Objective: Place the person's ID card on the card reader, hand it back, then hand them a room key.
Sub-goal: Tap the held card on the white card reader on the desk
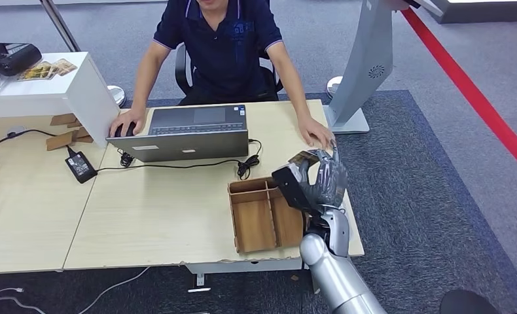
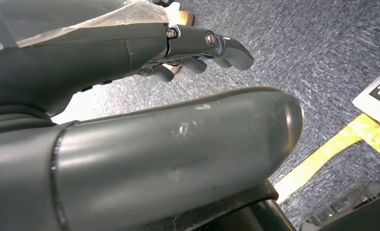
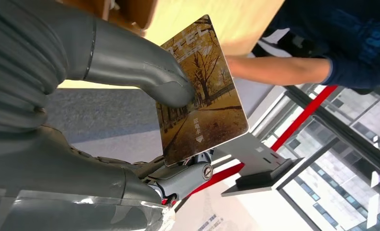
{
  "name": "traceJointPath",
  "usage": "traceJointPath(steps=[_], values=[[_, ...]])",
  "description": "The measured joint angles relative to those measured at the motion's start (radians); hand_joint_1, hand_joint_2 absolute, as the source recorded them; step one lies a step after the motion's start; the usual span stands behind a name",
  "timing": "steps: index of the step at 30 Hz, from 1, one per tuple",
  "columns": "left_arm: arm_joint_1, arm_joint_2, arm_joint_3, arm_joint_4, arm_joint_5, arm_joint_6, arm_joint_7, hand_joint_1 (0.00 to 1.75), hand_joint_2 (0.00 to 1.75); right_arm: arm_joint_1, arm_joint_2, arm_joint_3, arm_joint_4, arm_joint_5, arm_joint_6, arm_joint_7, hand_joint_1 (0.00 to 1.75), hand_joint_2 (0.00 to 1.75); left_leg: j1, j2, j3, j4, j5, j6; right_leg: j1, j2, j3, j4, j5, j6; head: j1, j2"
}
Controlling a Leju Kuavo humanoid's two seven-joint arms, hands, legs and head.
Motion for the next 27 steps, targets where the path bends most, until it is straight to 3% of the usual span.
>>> traceJointPath(steps=[27], values=[[0.0,0.001,0.0,0.0,0.024,0.01,-0.002,0.0,0.0,0.042,-0.019,-0.094,0.056,0.04,0.0,-0.011,1.75,1.75,0.0,0.0,0.0,0.0,0.0,0.0,0.0,0.0,0.0,0.0,0.0,0.0,0.0,0.0]])
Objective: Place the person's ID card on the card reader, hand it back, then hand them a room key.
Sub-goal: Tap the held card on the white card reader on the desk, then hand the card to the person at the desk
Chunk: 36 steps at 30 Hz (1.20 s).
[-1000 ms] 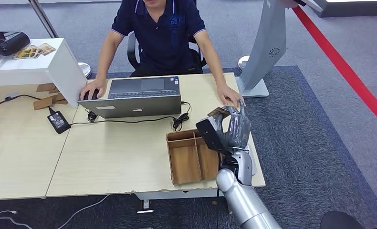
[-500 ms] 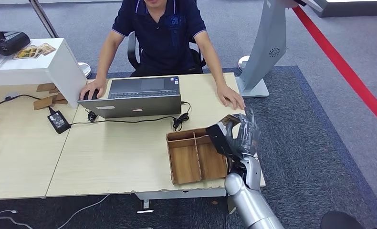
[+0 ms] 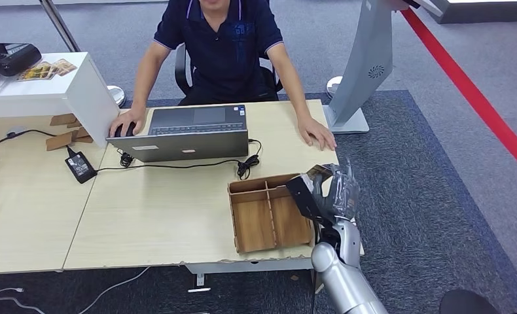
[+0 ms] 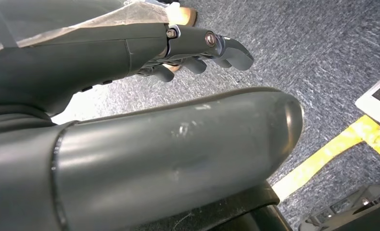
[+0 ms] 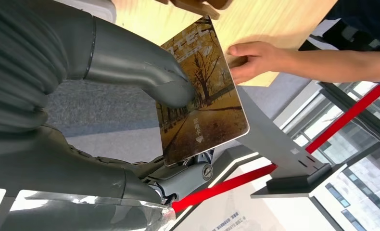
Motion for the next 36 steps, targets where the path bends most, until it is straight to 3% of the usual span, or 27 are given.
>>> traceJointPath(steps=[17,36], values=[[0.001,0.0,0.0,0.0,0.019,0.011,0.002,0.0,0.0,0.063,-0.005,-0.156,0.018,0.037,0.0,-0.021,1.75,1.75,0.0,0.0,0.0,0.0,0.0,0.0,0.0,0.0,0.0,0.0,0.0,0.0,0.0,0.0],[0.001,0.0,0.0,0.0,0.024,0.016,0.003,0.0,0.0,0.083,0.006,-0.19,0.063,0.041,0.0,-0.023,1.75,1.75,0.0,0.0,0.0,0.0,0.0,0.0,0.0,0.0,0.0,0.0,0.0,0.0,0.0,0.0]])
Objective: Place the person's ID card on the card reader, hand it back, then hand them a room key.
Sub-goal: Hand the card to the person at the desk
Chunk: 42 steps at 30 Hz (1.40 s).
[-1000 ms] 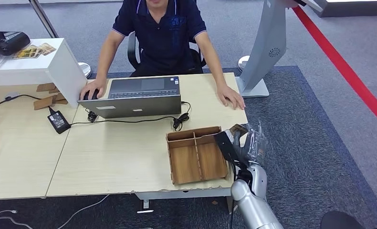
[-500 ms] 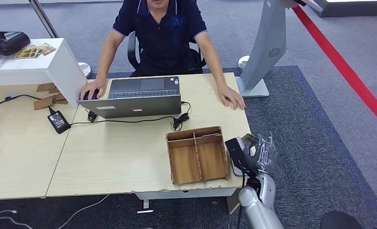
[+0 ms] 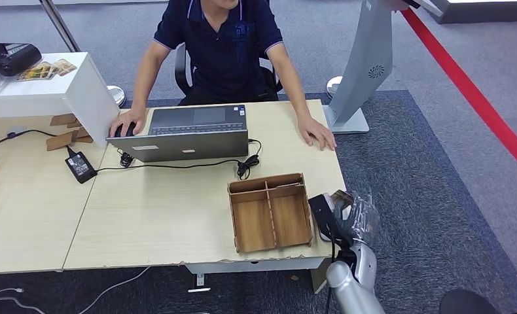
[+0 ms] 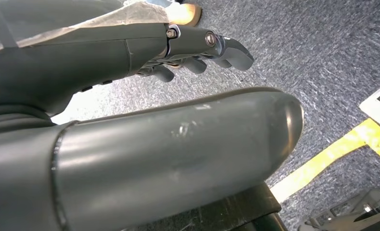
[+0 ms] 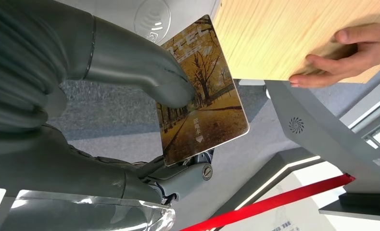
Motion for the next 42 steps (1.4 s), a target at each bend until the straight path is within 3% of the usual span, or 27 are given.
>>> traceJointPath(steps=[30,42], values=[[0.0,0.0,0.0,0.0,0.005,0.001,-0.003,0.0,0.0,-0.007,0.012,0.0,0.034,0.001,0.0,-0.016,1.75,1.75,0.0,0.0,0.0,0.0,0.0,0.0,0.0,0.0,0.0,0.0,0.0,0.0,0.0,0.0],[0.0,0.0,0.0,0.0,-0.013,-0.013,-0.004,0.0,0.0,-0.057,0.029,0.01,-0.032,-0.011,0.0,-0.038,1.75,1.75,0.0,0.0,0.0,0.0,0.0,0.0,0.0,0.0,0.0,0.0,0.0,0.0,0.0,0.0]])
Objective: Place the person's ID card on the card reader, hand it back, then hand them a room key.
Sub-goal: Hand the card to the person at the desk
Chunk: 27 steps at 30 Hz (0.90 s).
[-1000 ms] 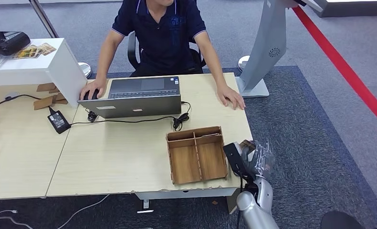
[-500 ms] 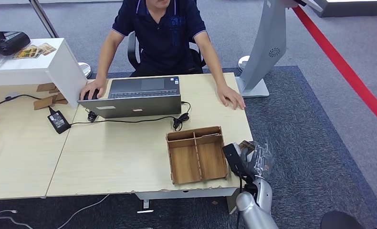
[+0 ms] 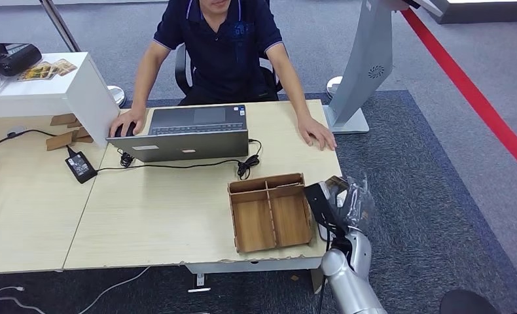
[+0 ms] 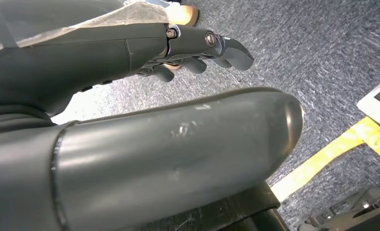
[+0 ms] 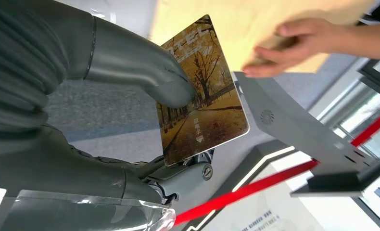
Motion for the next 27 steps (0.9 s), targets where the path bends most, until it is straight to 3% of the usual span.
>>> traceJointPath(steps=[11,27], values=[[-0.001,0.0,0.0,0.0,-0.019,-0.007,-0.002,0.0,0.0,-0.068,0.012,0.07,-0.074,-0.015,0.0,0.021,1.75,1.75,0.0,0.0,0.0,0.0,0.0,0.0,0.0,0.0,0.0,0.0,0.0,0.0,0.0,0.0],[-0.001,0.0,-0.001,0.0,-0.022,-0.01,0.0,0.0,0.0,-0.084,0.021,0.149,-0.101,-0.018,0.0,0.038,1.75,1.75,0.0,0.0,0.0,0.0,0.0,0.0,0.0,0.0,0.0,0.0,0.0,0.0,0.0,0.0]])
